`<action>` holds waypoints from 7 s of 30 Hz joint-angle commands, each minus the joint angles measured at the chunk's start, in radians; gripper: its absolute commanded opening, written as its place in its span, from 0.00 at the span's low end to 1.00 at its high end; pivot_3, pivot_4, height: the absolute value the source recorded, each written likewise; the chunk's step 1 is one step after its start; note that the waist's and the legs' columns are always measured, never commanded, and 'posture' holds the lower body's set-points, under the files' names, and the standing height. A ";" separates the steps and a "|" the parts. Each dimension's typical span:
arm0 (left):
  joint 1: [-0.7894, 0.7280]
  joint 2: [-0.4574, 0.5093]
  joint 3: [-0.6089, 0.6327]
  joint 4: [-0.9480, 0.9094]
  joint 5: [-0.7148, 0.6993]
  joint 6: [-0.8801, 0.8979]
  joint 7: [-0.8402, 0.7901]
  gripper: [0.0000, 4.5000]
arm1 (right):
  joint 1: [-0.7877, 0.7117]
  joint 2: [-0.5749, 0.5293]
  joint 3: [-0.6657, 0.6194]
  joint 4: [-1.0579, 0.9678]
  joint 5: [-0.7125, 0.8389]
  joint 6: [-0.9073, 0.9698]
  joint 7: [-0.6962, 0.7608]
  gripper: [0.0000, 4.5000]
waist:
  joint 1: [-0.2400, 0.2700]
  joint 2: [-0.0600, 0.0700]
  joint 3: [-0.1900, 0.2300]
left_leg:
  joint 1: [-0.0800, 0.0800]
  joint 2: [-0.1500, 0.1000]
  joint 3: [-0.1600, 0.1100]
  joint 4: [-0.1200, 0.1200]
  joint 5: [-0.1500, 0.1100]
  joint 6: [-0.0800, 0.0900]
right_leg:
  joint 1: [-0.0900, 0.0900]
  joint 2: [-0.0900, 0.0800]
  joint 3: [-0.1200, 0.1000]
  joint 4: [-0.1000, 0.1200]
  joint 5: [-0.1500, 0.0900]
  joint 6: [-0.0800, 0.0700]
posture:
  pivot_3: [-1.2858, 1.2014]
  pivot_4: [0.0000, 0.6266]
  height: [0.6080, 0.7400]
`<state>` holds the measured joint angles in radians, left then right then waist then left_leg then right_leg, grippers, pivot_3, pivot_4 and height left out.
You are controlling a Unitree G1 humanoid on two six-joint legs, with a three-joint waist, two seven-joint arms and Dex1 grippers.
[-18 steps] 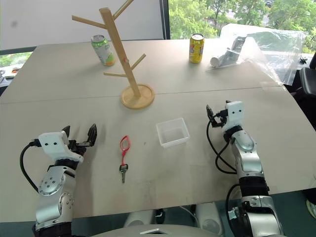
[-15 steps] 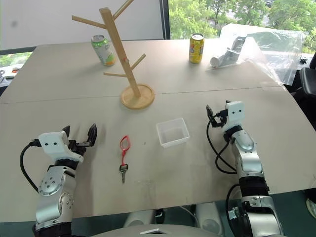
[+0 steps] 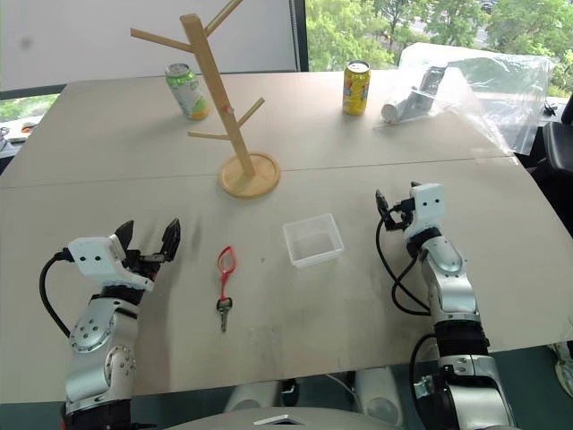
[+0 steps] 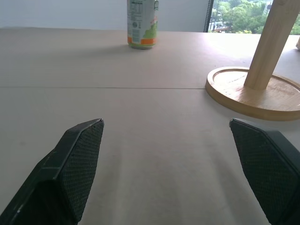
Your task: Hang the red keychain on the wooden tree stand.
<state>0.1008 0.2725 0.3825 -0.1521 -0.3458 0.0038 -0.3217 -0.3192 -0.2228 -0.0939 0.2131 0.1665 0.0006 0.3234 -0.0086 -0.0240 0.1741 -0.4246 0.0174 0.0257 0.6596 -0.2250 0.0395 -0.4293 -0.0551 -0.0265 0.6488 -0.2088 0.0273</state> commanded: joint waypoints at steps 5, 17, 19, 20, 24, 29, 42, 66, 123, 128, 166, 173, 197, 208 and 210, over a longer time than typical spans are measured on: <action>0.003 0.010 0.005 -0.031 -0.010 -0.025 -0.014 1.00 | -0.015 -0.007 -0.017 -0.032 0.014 0.000 0.001 0.98 | 0.000 0.000 0.000 | 0.000 0.000 0.000 0.000 0.000 0.000 | 0.000 0.000 0.000 0.000 0.000 0.000 | 0.52 0.24 1.00; 0.113 0.058 -0.094 -0.103 -0.084 -0.125 -0.311 1.00 | -0.058 -0.060 -0.026 -0.121 0.065 0.238 0.023 0.98 | -0.001 0.000 0.000 | 0.000 0.000 0.001 0.000 0.000 0.000 | 0.000 0.000 0.001 0.000 0.000 0.000 | 0.52 0.24 1.00; 0.160 0.083 -0.131 -0.119 -0.082 -0.153 -0.388 1.00 | -0.094 -0.101 -0.025 -0.194 0.113 0.391 0.053 0.98 | -0.002 0.001 0.000 | 0.001 0.000 0.002 0.000 0.000 0.000 | 0.000 0.000 0.002 0.000 0.000 0.000 | 0.52 0.24 1.00; 0.175 0.092 -0.141 -0.122 -0.083 -0.161 -0.411 1.00 | -0.110 -0.124 -0.015 -0.223 0.124 0.460 0.064 0.98 | -0.002 0.001 0.000 | 0.001 0.001 0.003 0.000 0.000 0.000 | 0.000 0.000 0.003 0.000 0.000 0.000 | 0.52 0.24 1.00; 0.252 0.141 -0.209 -0.151 -0.077 -0.222 -0.540 1.00 | -0.218 -0.199 0.012 -0.370 0.185 0.747 0.072 0.98 | -0.003 0.001 0.000 | 0.002 0.002 0.004 -0.001 0.000 0.000 | -0.001 0.000 0.003 0.000 -0.003 -0.004 | 0.52 0.24 1.00; 0.310 0.185 -0.280 -0.152 -0.057 -0.316 -0.651 1.00 | -0.366 -0.241 0.053 -0.506 0.275 1.126 0.063 0.98 | -0.002 0.001 0.000 | 0.003 0.003 0.006 -0.002 0.000 0.000 | -0.001 0.000 0.004 0.000 -0.003 -0.005 | 0.52 0.24 1.00; 0.344 0.161 -0.378 -0.098 -0.023 -0.474 -0.683 1.00 | -0.483 -0.276 0.117 -0.607 0.442 1.614 0.022 0.98 | -0.004 0.001 0.000 | 0.001 0.002 0.006 -0.002 -0.001 0.002 | -0.002 -0.007 0.002 -0.002 -0.003 -0.005 | 0.52 0.24 1.00; 0.365 0.158 -0.418 -0.123 0.006 -0.462 -0.584 1.00 | -0.422 -0.121 0.261 -0.576 0.393 1.614 -0.121 0.98 | -0.005 0.001 0.000 | 0.000 0.003 0.006 -0.002 -0.001 0.002 | -0.002 0.000 0.002 -0.003 -0.003 -0.004 | 0.52 0.24 1.00; 0.302 0.176 -0.418 -0.130 -0.008 -0.421 -0.511 1.00 | -0.668 -0.238 -0.548 0.363 0.167 1.037 -0.527 0.89 | -0.009 0.003 0.000 | 0.005 0.005 0.023 -0.009 -0.003 0.005 | -0.005 0.003 0.018 -0.005 0.000 0.000 | 0.52 0.24 1.00; 0.308 0.163 -0.404 -0.192 -0.032 -0.354 -0.453 1.00 | -0.619 -0.298 -0.419 0.196 0.150 1.065 -0.421 1.00 | -0.007 0.004 0.000 | 0.005 0.005 0.023 -0.009 -0.003 0.005 | -0.005 0.003 0.018 -0.005 0.000 0.001 | 0.52 0.24 1.00; 0.179 -0.033 -0.257 -0.865 -0.123 1.075 0.425 1.00 | 0.254 -0.346 0.076 -0.118 0.236 -0.338 1.058 1.00 | 0.002 0.000 -0.001 | 0.011 0.005 0.021 -0.005 -0.004 0.006 | 0.002 0.005 0.018 -0.006 -0.003 0.003 | 0.52 0.24 1.00; 0.157 -0.035 -0.232 -0.875 -0.119 1.147 0.412 1.00 | 0.270 -0.351 0.098 -0.104 0.272 -0.328 1.110 1.00 | 0.005 0.000 -0.001 | 0.011 0.005 0.021 -0.005 -0.004 0.006 | 0.002 0.005 0.018 -0.006 -0.002 0.000 | 0.52 0.24 1.00; 0.049 -0.093 -0.201 -0.895 -0.081 1.441 0.407 1.00 | 0.266 -0.339 0.100 -0.123 0.291 -0.279 1.061 1.00 | 0.020 0.000 -0.001 | 0.012 0.004 0.020 -0.004 -0.004 0.006 | 0.004 0.004 0.018 -0.006 -0.001 -0.001 | 0.52 0.24 1.00; 0.029 -0.042 -0.223 -0.895 -0.086 1.433 0.398 0.09 | 0.259 -0.341 0.100 -0.128 0.294 -0.261 1.042 1.00 | 0.022 0.000 -0.001 | 0.015 0.004 0.020 -0.004 -0.004 0.006 | 0.007 0.004 0.018 -0.006 -0.001 -0.001 | 0.52 0.24 1.00; 0.026 -0.031 -0.228 -0.895 -0.084 1.433 0.396 0.02 | 0.258 -0.340 0.100 -0.130 0.294 -0.260 1.040 1.00 | 0.022 0.000 -0.001 | 0.015 0.004 0.020 -0.004 -0.004 0.006 | 0.007 0.004 0.018 -0.006 -0.001 -0.001 | 0.52 0.24 1.00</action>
<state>0.1313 0.2312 0.1615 -1.0198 -0.4264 1.4386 0.0799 -0.0557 -0.5629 0.0148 0.1244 0.4410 -0.2622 1.3656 0.0135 -0.0243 0.1732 -0.4096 0.0215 0.0454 0.6559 -0.2287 0.0451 -0.4218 -0.0513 -0.0087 0.6429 -0.2100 0.0266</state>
